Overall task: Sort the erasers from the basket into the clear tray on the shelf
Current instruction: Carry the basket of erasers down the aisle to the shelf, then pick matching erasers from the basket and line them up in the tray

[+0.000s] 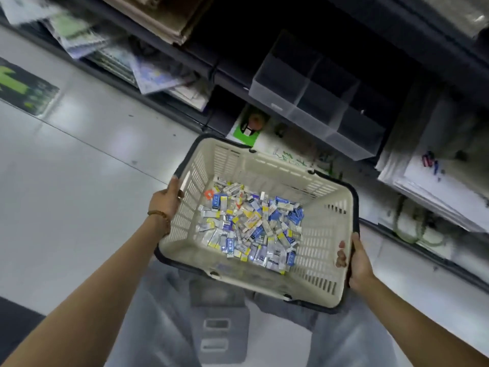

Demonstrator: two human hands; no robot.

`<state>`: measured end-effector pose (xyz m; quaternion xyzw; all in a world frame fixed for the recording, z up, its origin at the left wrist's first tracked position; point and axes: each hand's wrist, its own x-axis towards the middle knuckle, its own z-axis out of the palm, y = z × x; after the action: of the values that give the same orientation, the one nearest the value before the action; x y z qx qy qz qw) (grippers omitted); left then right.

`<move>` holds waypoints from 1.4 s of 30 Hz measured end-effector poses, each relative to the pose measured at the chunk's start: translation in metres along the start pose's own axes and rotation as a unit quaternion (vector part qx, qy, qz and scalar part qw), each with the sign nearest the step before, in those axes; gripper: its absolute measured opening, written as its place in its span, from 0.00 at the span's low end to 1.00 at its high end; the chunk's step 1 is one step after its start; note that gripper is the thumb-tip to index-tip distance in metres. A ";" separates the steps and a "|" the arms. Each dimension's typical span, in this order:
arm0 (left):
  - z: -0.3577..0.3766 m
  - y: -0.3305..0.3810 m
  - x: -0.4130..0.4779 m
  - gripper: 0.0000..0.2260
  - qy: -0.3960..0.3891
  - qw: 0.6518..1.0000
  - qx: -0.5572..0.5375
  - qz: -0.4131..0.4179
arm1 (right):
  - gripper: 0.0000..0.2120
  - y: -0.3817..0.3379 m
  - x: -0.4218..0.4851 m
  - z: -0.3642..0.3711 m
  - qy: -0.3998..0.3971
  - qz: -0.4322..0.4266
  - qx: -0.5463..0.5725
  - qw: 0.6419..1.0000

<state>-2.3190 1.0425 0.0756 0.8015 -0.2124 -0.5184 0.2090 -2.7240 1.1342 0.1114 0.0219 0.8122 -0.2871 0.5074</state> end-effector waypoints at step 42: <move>0.128 -0.087 0.123 0.14 0.054 0.891 0.040 0.450 | 0.15 0.096 0.197 0.118 0.048 -0.475 -0.223 0.850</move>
<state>-2.3805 1.0311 -0.1121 0.6546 -0.5594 -0.3159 0.3985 -2.6924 1.1065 -0.1338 -0.4671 0.7888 -0.3029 0.2607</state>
